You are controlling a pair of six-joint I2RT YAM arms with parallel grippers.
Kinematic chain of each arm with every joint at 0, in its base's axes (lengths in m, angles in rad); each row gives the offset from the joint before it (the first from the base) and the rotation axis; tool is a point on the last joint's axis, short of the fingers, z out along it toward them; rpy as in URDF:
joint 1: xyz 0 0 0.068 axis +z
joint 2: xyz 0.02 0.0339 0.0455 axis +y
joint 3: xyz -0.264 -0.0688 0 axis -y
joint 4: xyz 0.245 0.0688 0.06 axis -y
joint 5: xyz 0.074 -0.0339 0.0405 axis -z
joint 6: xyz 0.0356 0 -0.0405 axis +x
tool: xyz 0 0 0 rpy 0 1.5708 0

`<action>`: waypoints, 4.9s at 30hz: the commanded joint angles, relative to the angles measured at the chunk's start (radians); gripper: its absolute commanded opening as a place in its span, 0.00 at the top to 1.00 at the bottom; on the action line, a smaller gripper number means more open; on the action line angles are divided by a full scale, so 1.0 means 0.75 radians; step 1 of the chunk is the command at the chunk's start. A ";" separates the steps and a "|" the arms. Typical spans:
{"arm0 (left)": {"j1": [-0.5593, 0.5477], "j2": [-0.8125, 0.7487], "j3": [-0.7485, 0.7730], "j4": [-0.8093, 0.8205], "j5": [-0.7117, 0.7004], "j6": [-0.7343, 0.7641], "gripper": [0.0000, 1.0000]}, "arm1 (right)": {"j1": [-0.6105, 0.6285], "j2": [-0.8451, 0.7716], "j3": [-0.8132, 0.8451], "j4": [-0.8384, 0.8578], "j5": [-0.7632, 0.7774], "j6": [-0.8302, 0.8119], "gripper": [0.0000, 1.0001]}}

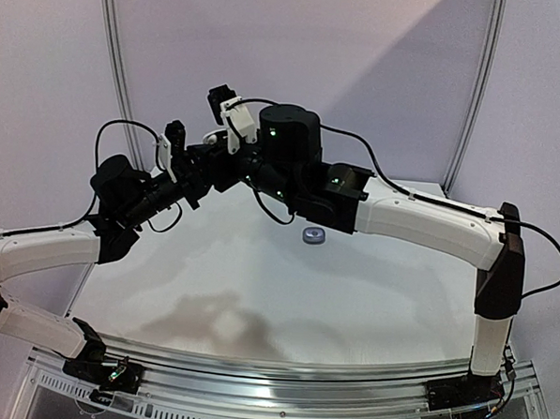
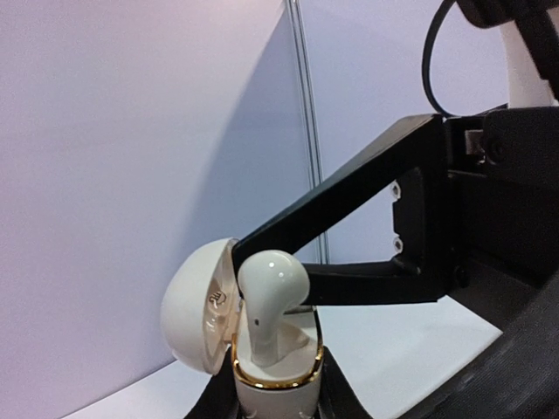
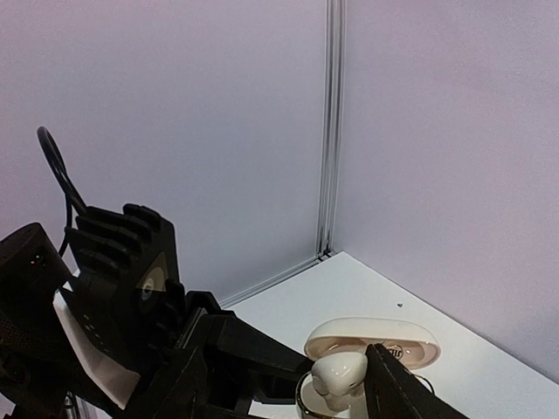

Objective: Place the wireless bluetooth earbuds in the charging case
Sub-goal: Insert the left earbud into the left side groove of the charging case, then close the charging case with the earbuds at the center of the board, then pass from the left arm to the right, then place the charging case with the earbuds at the center of the board.

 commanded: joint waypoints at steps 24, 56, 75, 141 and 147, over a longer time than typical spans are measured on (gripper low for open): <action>0.008 -0.033 0.008 -0.013 0.058 0.060 1.00 | -0.019 -0.223 0.022 -0.170 -0.153 -0.089 0.39; -0.009 -0.051 -0.026 -0.162 0.337 0.959 1.00 | -0.099 -0.200 0.017 -0.676 -0.156 0.148 0.42; 0.023 0.065 0.079 0.238 0.840 -0.837 1.00 | -0.277 -0.488 -0.271 -0.457 -1.134 0.176 0.44; -0.015 -0.049 0.077 -0.531 0.419 -0.096 0.01 | -1.123 -0.082 -0.507 -1.032 -1.259 0.313 1.00; -0.019 -0.045 0.090 -0.543 0.423 -0.071 0.01 | -1.163 0.222 -0.328 -1.058 -1.348 0.284 1.00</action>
